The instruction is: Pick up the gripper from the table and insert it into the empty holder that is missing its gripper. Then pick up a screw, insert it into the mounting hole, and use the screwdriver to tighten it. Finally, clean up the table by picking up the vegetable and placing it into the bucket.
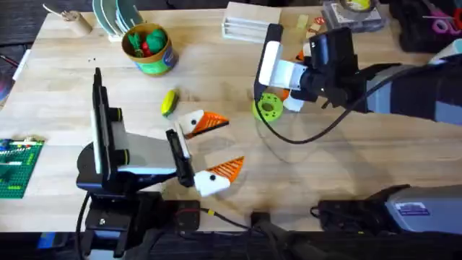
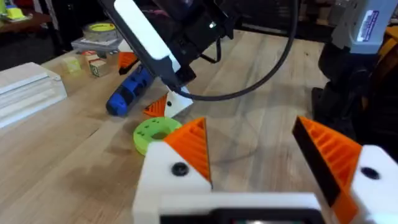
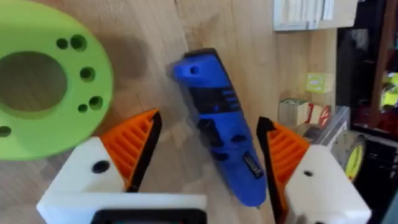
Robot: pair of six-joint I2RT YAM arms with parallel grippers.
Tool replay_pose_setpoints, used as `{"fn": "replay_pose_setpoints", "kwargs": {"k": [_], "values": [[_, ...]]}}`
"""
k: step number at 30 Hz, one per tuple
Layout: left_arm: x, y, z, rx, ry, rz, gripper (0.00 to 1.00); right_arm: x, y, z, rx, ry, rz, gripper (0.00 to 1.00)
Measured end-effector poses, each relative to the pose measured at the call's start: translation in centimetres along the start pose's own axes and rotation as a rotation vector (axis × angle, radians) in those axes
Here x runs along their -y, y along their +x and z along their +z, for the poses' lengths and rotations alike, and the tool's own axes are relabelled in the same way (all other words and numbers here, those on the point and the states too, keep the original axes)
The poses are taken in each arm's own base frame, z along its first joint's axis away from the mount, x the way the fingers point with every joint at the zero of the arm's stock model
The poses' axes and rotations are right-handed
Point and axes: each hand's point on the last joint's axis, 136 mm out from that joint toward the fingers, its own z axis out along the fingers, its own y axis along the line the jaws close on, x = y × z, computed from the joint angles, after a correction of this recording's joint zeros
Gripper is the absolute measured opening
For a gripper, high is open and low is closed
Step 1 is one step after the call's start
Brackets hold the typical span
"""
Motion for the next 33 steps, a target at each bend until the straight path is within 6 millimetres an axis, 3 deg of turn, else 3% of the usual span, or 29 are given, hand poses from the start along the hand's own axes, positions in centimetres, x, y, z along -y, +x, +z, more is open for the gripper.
{"fn": "replay_pose_setpoints", "kwargs": {"k": [3, 5, 6, 8, 11, 12, 17, 18, 29, 33], "values": [[0.0, 0.0, 0.0, 0.0, 0.0, 0.001, 0.943, -0.7, -0.1, -0.8, 0.002, -0.031, 0.1, 0.99], [0.0, 0.0, 0.0, 0.0, 0.0, -0.001, 0.92, -1.4, -0.1, -1.5, 0.005, -0.056, 0.156, 0.991], [0.0, 0.0, 0.0, 0.0, 0.0, -0.002, 0.839, -1.7, -0.1, -1.9, 0.007, -0.065, 0.183, 0.991], [0.0, 0.0, 0.0, 0.0, 0.0, 0.0, 0.517, -1.4, -0.4, -2.9, 0.03, -0.055, 0.241, 0.991], [0.0, 0.0, 0.0, 0.0, -0.001, 0.002, 0.061, 0.7, -1.5, -5.1, 0.093, 0.009, 0.325, 0.992], [0.0, 0.0, 0.0, 0.0, 0.0, 0.009, 0.142, 1.4, -1.8, -5.8, 0.115, 0.029, 0.347, 0.991], [0.0, 0.0, 0.0, 0.0, 0.0, 0.006, 0.926, 3.9, -2.8, -9.0, 0.202, 0.113, 0.423, 0.991], [0.0, 0.0, 0.0, 0.0, 0.0, 0.005, 0.972, 4.1, -2.9, -9.4, 0.212, 0.122, 0.43, 0.991], [0.0, 0.0, 0.0, 0.0, -0.001, 0.004, 0.993, 4.5, -3.3, -10.1, 0.243, 0.119, 0.524, 0.991], [-1.2, -0.3, -0.1, 0.004, -0.073, -0.122, 0.993, 4.4, -3.3, -10.1, 0.246, 0.116, 0.538, 0.991]]}}
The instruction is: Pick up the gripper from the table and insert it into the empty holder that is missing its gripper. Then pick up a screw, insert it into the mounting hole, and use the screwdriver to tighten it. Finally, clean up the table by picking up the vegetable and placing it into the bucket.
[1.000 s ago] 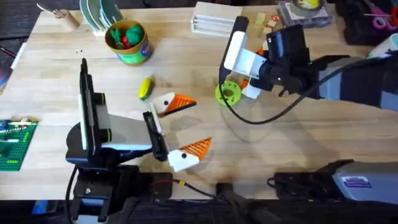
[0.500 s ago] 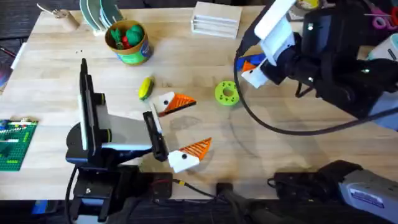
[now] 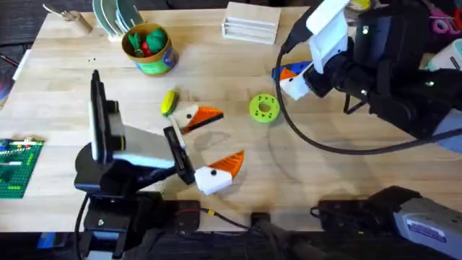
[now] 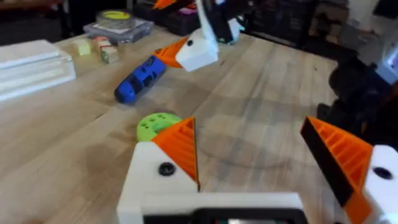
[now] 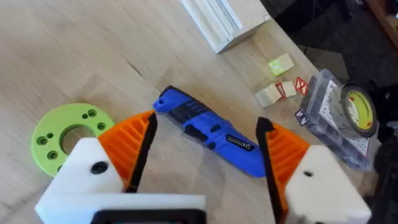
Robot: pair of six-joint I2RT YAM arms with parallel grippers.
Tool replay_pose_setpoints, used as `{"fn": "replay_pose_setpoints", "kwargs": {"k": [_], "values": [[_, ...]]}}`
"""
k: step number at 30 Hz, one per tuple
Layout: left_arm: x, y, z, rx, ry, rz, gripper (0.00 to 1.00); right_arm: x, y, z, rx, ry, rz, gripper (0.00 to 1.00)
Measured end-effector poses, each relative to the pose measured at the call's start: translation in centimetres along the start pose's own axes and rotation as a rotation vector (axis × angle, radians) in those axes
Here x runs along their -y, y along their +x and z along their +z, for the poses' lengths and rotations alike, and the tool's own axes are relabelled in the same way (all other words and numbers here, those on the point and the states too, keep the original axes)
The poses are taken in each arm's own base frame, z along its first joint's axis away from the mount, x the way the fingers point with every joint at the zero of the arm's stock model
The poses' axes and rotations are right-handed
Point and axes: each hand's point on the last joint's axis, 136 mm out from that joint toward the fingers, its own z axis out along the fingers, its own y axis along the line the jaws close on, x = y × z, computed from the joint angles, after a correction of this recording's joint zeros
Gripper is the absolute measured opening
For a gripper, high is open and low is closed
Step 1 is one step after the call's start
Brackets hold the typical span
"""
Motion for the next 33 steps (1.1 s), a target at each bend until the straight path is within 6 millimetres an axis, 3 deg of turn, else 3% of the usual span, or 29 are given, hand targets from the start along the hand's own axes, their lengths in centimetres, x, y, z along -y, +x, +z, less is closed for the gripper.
{"fn": "replay_pose_setpoints", "kwargs": {"k": [5, 11, 19, 22, 26, 33], "values": [[-1.7, -2.1, -0.6, 0.023, -0.152, -0.164, 0.993, 0.1, -0.2, 0.0, 0.009, 0.005, 0.005, 0.991], [-2.1, -5.4, -3.1, -0.007, -0.376, -0.33, 0.993, 0.8, -1.4, -0.1, 0.059, 0.031, 0.011, 0.991], [-3.4, -9.4, -6.6, -0.228, -0.669, -0.434, 0.993, 1.4, -2.7, -0.2, 0.109, 0.058, 0.019, 0.991], [-4.8, -9.4, -8.2, -0.392, -0.793, -0.468, 0.993, 1.5, -2.7, -0.2, 0.112, 0.06, 0.019, 0.991], [-8.5, -9.5, -9.4, -0.571, -0.925, -0.42, 0.993, 1.5, -2.7, -0.2, 0.112, 0.06, 0.019, 0.991], [-13.0, -5.4, -10.0, -0.861, -0.998, -0.45, 0.993, 1.5, -2.7, -0.2, 0.112, 0.059, 0.019, 0.991]]}}
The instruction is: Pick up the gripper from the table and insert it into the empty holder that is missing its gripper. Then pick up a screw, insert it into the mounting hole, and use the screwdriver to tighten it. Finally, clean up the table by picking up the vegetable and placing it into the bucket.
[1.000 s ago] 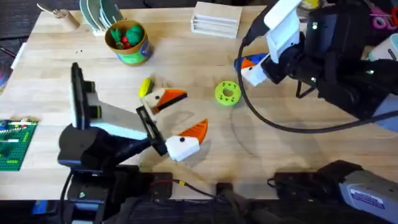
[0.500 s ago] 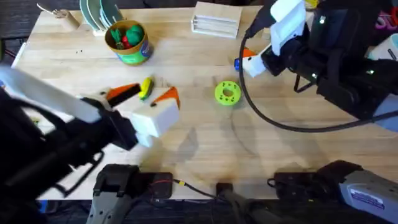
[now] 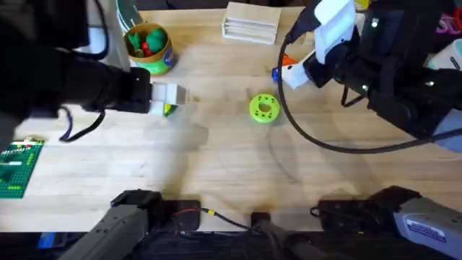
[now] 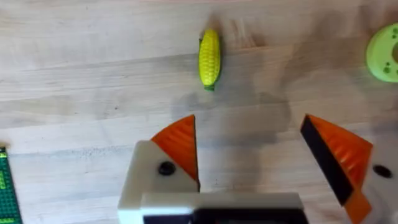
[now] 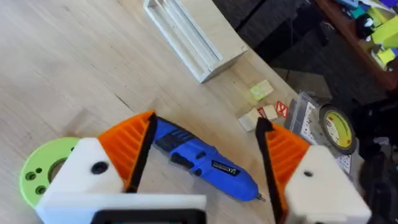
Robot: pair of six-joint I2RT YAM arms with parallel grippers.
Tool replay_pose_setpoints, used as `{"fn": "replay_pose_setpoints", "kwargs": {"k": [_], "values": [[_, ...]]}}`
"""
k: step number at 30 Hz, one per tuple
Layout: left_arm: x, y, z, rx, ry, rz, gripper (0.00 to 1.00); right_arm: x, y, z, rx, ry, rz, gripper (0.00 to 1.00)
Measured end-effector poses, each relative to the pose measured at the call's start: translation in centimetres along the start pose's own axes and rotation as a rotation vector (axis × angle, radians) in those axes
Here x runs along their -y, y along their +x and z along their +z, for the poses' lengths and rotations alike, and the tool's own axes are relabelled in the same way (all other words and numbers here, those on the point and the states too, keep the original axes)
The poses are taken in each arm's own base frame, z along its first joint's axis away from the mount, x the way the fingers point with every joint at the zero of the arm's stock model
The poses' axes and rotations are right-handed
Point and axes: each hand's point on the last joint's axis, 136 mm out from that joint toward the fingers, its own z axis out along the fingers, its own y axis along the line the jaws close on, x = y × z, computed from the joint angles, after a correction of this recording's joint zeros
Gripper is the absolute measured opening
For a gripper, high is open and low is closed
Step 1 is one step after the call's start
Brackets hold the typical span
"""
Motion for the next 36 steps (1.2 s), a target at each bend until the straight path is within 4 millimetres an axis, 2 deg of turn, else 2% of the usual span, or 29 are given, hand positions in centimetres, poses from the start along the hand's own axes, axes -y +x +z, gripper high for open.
{"fn": "replay_pose_setpoints", "kwargs": {"k": [6, 12, 16, 23, 36], "values": [[-0.5, 0.3, 4.5, -0.176, -0.019, 0.018, 0.993, 0.0, 0.0, 0.0, 0.0, 0.0, 0.0, 0.992], [-0.8, -1.7, 9.1, -0.195, -0.024, 0.036, 0.993, 0.0, 0.1, 0.0, -0.003, -0.001, 0.0, 0.992], [-0.8, -2.1, 11.4, -0.215, -0.023, 0.04, 0.993, -0.1, 0.2, 0.0, -0.006, -0.003, -0.001, 0.992], [-0.8, -1.2, 13.8, -0.288, -0.018, 0.041, 0.993, -0.2, 0.3, 0.0, -0.013, -0.006, -0.001, 0.991], [-0.8, -0.3, 16.5, -0.353, -0.015, 0.042, 0.992, -0.6, 1.1, 0.0, -0.046, -0.024, -0.004, 0.991]]}}
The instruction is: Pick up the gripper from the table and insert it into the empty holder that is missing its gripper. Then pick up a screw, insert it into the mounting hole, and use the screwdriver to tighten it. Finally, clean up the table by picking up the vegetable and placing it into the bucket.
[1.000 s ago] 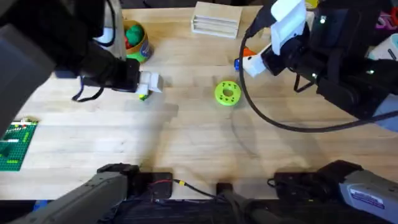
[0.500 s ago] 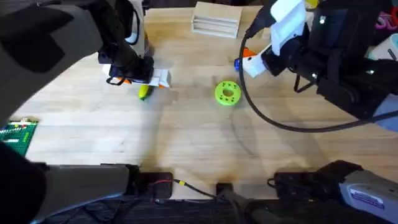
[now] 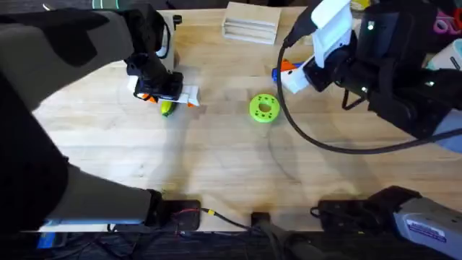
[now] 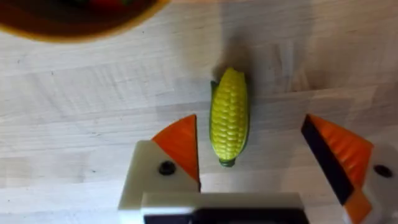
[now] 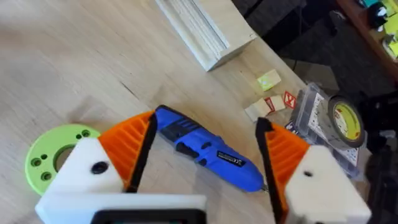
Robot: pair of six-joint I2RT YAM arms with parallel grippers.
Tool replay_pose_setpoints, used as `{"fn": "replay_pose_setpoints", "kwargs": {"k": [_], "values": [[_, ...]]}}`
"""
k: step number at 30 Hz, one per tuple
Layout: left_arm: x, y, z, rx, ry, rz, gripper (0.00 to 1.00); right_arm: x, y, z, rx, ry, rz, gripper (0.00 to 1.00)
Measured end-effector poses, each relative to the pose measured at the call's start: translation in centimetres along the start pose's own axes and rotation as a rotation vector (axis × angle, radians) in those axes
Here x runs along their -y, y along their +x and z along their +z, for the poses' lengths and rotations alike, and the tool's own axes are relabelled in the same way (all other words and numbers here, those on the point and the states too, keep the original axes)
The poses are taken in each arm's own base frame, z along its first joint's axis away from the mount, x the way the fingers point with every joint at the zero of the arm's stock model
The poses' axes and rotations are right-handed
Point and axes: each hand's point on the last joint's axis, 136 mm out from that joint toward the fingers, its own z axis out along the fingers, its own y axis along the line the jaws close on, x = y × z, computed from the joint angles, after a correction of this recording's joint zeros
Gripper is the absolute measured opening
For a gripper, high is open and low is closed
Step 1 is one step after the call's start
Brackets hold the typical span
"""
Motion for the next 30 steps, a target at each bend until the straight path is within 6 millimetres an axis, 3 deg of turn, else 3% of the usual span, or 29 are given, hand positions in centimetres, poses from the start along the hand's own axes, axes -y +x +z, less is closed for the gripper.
{"fn": "replay_pose_setpoints", "kwargs": {"k": [30], "values": [[-0.1, -1.3, 1.7, 0.02, -0.002, 0.003, 0.921, 0.0, 0.0, 0.0, 0.0, 0.0, 0.0, 0.989]]}}
